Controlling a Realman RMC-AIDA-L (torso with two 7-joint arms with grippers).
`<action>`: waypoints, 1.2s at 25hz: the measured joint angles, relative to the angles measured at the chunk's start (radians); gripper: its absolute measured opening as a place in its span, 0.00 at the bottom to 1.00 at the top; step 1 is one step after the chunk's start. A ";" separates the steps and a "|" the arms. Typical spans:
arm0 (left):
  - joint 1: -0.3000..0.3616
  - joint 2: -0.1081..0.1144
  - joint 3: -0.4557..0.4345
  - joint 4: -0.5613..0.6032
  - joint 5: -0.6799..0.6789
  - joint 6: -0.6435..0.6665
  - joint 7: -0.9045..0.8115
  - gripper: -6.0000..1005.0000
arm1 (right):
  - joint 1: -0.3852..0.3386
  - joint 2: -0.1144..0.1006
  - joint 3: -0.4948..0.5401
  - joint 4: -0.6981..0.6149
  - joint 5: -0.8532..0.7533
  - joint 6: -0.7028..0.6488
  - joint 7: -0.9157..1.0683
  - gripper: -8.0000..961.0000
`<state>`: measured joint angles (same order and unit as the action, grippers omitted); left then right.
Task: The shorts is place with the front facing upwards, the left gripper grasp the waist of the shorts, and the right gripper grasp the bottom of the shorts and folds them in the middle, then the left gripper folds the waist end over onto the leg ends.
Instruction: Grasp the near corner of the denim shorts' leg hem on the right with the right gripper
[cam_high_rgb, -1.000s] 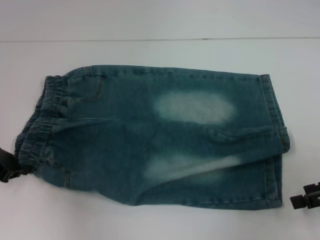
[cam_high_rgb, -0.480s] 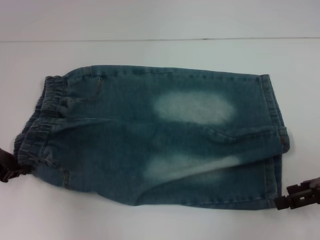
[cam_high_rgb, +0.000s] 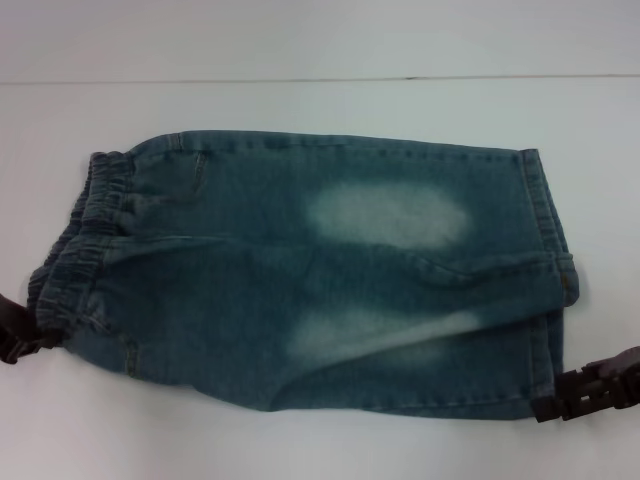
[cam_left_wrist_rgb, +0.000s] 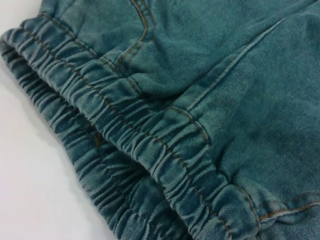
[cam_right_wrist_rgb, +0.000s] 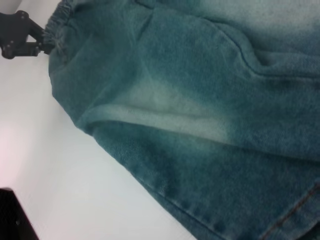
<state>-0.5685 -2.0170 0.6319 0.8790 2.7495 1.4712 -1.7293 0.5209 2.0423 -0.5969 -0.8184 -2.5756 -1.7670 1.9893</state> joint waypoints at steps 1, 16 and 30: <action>0.000 0.000 0.000 0.000 0.000 0.000 0.000 0.07 | 0.001 0.001 -0.002 0.001 0.000 0.007 0.002 0.89; 0.002 0.000 0.022 -0.001 0.002 -0.010 -0.001 0.07 | 0.009 0.006 -0.049 0.036 -0.001 0.039 0.009 0.81; 0.003 -0.002 0.022 -0.010 0.002 -0.014 -0.004 0.07 | 0.005 0.001 -0.058 0.036 0.000 0.042 0.010 0.26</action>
<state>-0.5651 -2.0188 0.6540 0.8687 2.7515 1.4569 -1.7335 0.5258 2.0432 -0.6548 -0.7823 -2.5759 -1.7252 1.9998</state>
